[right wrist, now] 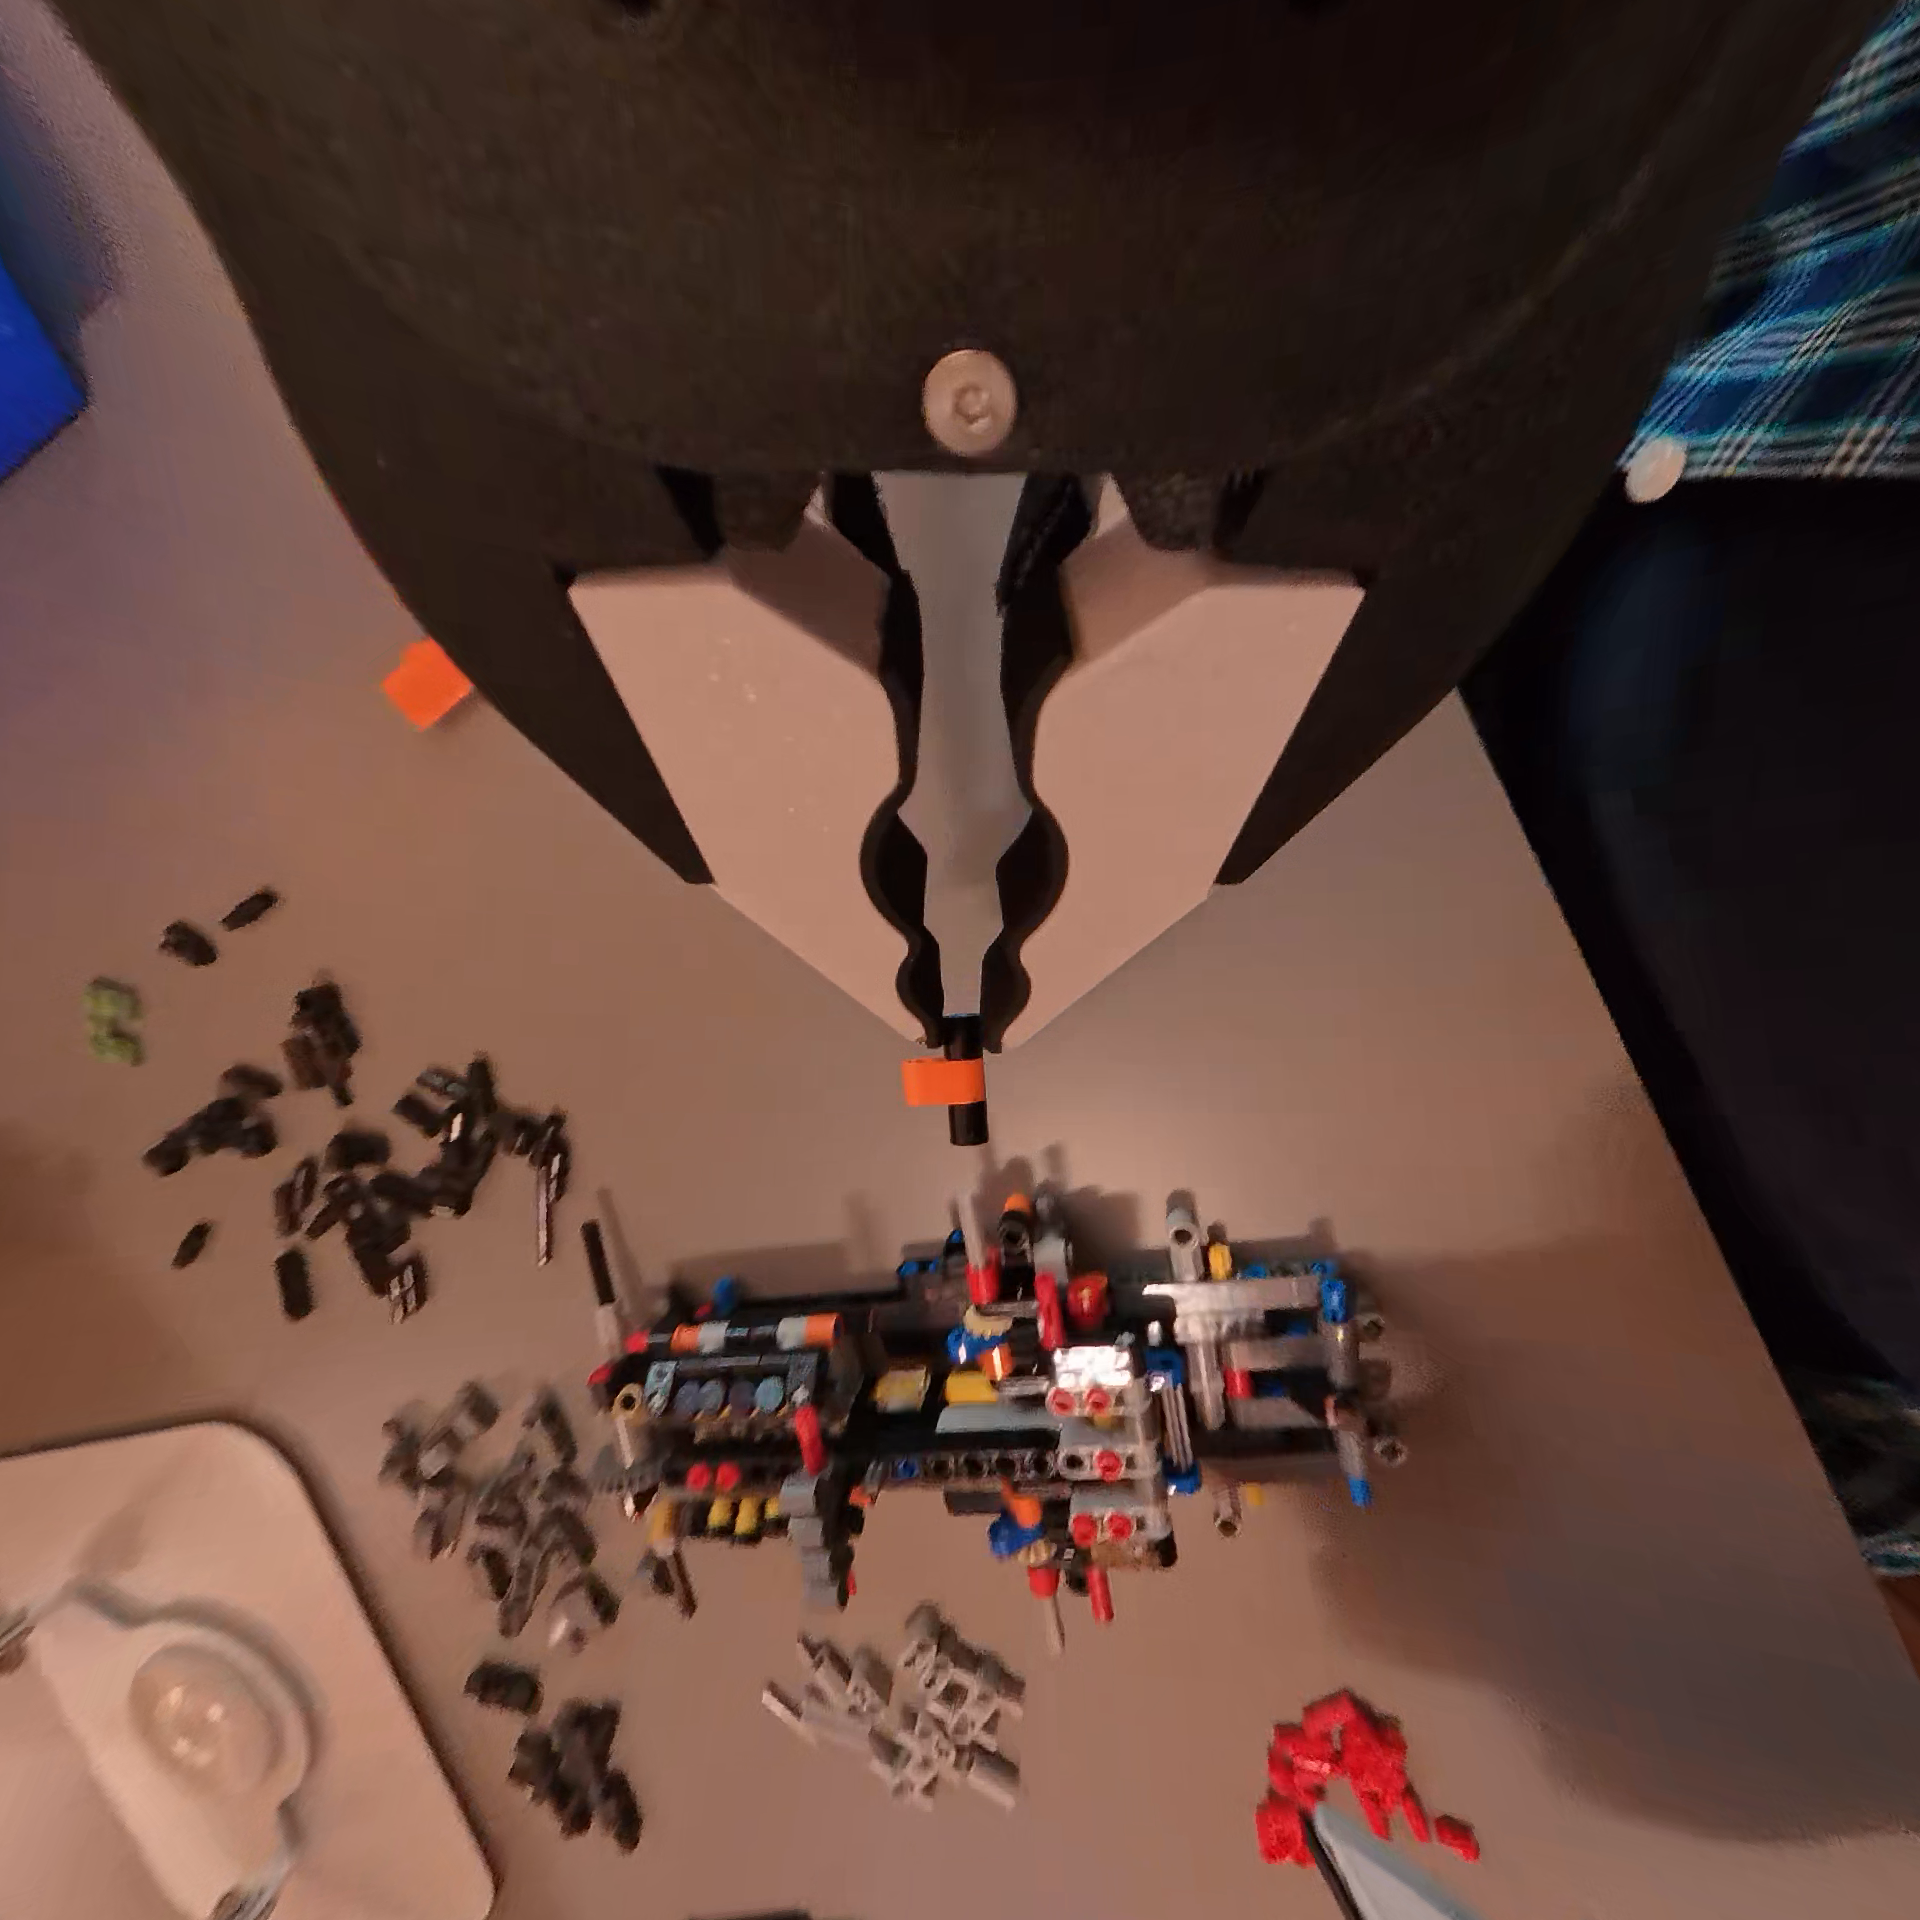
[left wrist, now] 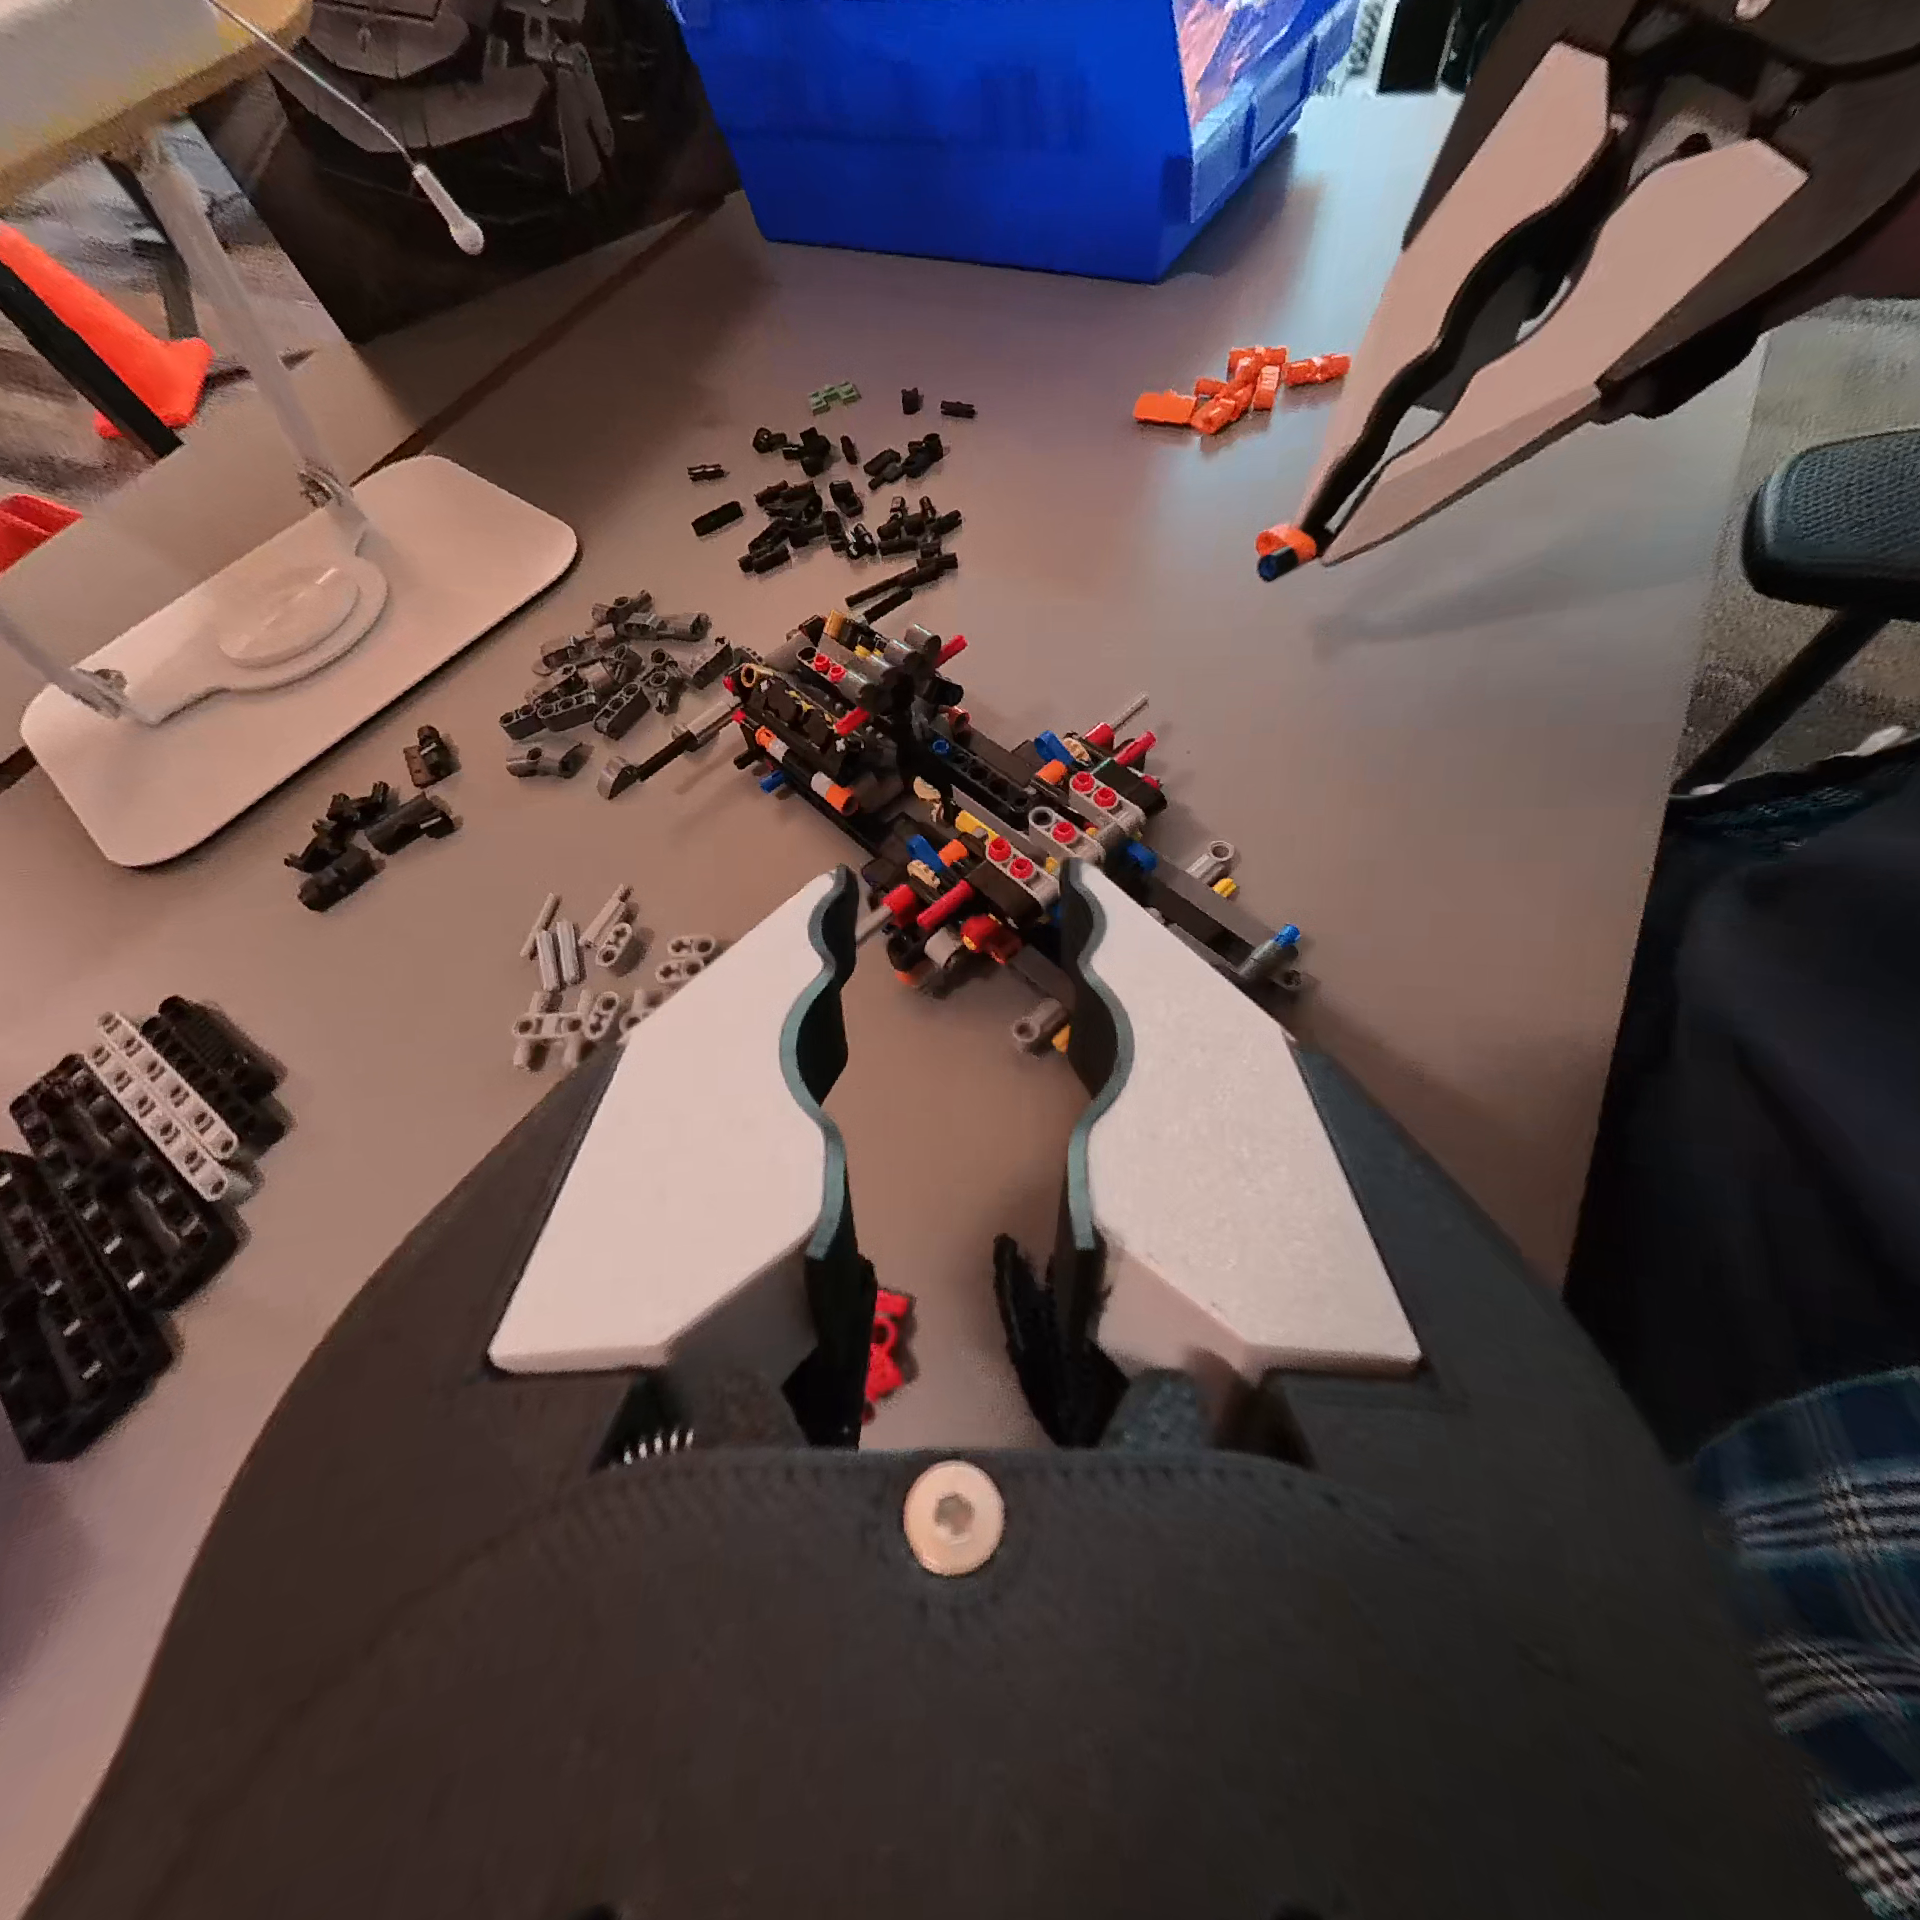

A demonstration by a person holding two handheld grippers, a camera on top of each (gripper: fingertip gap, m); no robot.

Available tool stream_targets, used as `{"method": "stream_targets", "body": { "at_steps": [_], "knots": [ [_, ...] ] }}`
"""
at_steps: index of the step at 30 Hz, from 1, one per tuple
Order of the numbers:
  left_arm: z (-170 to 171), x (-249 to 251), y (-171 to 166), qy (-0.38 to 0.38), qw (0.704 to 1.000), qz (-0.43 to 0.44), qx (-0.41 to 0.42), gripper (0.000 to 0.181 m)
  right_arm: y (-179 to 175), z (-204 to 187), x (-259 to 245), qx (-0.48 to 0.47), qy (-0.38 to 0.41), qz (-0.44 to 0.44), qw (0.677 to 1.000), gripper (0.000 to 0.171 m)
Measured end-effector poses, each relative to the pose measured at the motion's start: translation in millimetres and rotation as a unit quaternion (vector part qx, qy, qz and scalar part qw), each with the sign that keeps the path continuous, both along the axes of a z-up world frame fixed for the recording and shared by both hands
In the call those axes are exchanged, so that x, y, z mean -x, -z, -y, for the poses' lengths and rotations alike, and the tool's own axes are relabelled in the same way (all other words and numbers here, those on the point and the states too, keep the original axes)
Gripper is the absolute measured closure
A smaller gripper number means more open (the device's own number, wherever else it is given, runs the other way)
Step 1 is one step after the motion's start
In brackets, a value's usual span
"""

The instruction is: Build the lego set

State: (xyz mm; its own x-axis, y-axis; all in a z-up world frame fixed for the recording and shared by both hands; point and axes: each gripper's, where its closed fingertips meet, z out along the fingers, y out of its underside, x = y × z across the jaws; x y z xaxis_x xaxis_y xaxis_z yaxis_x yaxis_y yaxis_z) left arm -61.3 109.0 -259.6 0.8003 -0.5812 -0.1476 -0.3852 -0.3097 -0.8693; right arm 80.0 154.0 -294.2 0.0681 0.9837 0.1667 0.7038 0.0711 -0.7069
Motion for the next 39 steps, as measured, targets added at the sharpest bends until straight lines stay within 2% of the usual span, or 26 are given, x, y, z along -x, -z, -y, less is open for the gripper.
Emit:
{"method": "stream_targets", "body": {
  "at_steps": [5,15,22,26,39],
  "knots": [
    [-21,-2,-4,0.020,0.999,-0.026,-0.002,0.143,-3,-12,13,-0.023,-0.007,0.004,1.000,0.167],
    [-55,-5,17,0.070,0.995,-0.057,0.036,0.145,47,-13,-6,0.070,-0.012,0.069,0.995,0.166],
    [-66,-6,28,0.096,0.992,-0.059,0.053,0.145,47,-13,-6,0.084,-0.018,0.061,0.994,0.160],
    [-69,-6,31,0.104,0.992,-0.049,0.058,0.145,47,-12,-4,0.086,-0.024,0.056,0.994,0.167],
    [-71,5,30,0.091,0.994,-0.021,0.057,0.145,40,-14,4,0.063,-0.025,0.030,0.997,0.167]
  ]
}}
